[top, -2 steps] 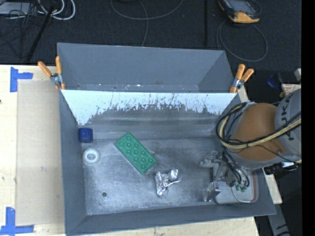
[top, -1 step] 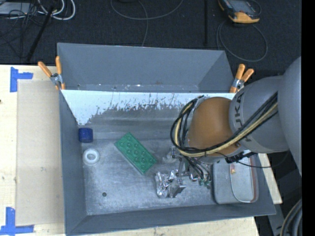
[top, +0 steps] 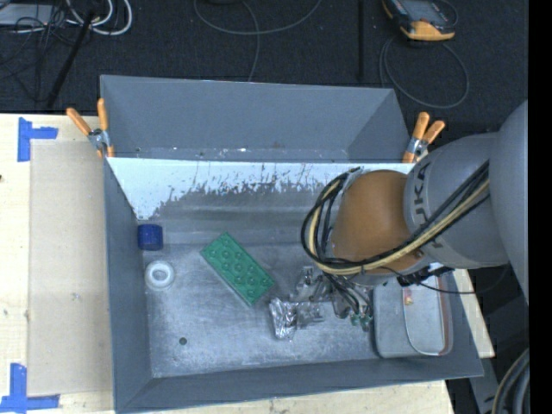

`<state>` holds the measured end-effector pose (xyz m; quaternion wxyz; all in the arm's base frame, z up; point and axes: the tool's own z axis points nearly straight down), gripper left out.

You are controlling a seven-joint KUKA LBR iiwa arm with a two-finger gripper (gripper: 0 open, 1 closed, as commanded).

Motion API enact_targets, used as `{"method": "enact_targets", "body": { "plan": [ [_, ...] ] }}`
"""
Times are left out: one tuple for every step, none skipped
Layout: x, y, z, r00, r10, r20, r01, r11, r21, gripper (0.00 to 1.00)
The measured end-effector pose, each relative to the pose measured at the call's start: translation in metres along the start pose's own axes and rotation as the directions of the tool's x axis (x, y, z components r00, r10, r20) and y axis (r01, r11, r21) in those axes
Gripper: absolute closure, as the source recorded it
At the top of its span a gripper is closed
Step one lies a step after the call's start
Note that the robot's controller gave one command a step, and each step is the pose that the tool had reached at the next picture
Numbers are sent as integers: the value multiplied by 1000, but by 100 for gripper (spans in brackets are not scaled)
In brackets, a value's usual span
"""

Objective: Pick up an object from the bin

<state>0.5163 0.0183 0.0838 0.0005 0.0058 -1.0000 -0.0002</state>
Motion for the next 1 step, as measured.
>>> {"method": "enact_targets", "body": {
  "plan": [
    [-22,30,-139,999,43,10,-43,999,-2,100]
  ]
}}
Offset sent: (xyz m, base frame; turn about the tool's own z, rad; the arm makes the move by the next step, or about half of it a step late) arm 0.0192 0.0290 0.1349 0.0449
